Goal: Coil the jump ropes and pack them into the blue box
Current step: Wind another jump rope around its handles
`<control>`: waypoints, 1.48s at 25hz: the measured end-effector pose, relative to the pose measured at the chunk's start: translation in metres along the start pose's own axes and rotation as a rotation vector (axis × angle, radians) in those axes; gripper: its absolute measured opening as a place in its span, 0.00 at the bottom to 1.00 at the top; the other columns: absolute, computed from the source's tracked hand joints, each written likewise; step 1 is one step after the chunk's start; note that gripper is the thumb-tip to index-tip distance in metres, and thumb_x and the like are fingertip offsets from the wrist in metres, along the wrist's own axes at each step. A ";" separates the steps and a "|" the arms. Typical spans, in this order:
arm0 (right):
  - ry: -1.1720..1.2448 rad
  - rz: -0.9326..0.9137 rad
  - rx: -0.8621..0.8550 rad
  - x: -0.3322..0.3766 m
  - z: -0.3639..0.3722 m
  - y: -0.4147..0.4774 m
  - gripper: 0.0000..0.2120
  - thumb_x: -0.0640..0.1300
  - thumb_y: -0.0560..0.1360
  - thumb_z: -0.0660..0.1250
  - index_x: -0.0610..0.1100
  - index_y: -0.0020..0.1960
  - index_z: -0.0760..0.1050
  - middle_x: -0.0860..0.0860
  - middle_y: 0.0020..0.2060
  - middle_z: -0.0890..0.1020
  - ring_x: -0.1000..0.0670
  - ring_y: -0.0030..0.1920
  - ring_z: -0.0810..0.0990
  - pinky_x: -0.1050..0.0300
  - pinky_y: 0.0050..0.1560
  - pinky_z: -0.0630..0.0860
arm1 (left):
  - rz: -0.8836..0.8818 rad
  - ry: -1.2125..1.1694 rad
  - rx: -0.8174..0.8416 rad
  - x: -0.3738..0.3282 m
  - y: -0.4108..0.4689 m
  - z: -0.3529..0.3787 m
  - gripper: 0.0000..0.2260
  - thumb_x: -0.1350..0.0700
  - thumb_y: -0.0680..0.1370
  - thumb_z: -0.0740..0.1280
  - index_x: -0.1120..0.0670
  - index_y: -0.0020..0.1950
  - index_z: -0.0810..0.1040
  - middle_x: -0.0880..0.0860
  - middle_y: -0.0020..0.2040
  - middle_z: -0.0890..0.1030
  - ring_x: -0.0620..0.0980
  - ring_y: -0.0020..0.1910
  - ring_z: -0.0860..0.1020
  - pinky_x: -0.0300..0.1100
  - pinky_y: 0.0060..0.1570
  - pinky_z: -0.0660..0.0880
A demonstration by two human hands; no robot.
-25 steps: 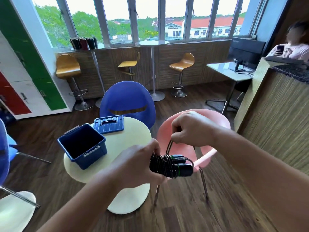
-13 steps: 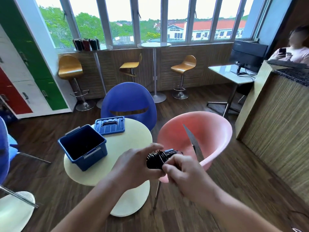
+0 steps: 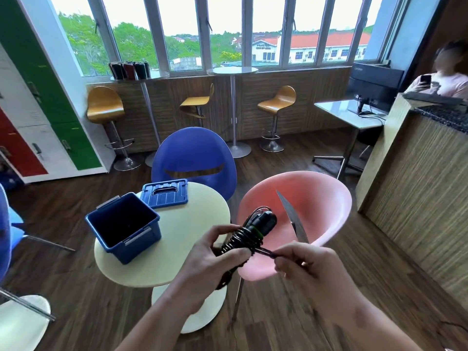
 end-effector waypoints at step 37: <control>1.399 0.262 0.069 0.032 -0.019 0.023 0.17 0.44 0.60 0.80 0.43 0.34 0.71 0.51 0.25 0.66 0.47 0.30 0.73 0.47 0.41 0.81 | -0.080 -0.310 0.214 0.021 -0.013 0.014 0.28 0.37 0.63 0.81 0.55 0.53 0.81 0.69 0.42 0.79 0.60 0.28 0.80 0.46 0.29 0.78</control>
Point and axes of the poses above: each hand's wrist, its own y-axis towards the middle knuckle, its own z-axis out of the palm, x = y × z, the point moved 2 cm from there along y, towards the middle knuckle
